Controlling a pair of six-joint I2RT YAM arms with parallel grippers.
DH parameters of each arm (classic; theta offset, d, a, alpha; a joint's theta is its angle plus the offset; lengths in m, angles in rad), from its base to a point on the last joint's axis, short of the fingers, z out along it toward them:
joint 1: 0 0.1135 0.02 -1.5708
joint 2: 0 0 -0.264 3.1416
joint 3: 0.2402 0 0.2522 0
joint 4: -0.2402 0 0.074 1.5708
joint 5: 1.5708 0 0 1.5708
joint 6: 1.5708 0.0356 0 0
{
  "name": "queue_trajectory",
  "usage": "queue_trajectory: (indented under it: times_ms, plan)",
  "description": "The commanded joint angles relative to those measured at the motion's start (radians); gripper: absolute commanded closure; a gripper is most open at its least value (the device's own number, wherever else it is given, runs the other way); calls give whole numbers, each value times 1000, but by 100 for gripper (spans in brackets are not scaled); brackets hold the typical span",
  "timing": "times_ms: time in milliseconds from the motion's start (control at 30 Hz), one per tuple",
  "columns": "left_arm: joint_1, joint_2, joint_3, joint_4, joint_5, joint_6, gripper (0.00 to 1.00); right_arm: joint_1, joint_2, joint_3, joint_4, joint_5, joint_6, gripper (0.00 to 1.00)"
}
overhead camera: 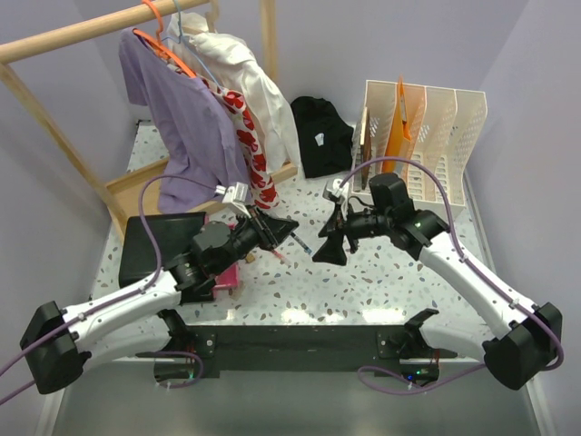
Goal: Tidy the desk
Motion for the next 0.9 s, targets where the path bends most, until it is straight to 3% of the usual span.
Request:
queue_trajectory:
  times_ms: [0,300,400,867]
  plan:
    - [3,-89,116,-383,-176,156,100,-23,-49,-10,12,135,-53,1]
    - [11,-66,360,-1018,-397,299,100,-177,-37,-57,29,168,-81,1]
    - [12,-23,406,-1117,-459,329,100,-194,-36,-72,26,166,-95,1]
    - [22,187,468,-1274,-594,397,100,-208,-58,-94,31,182,-106,1]
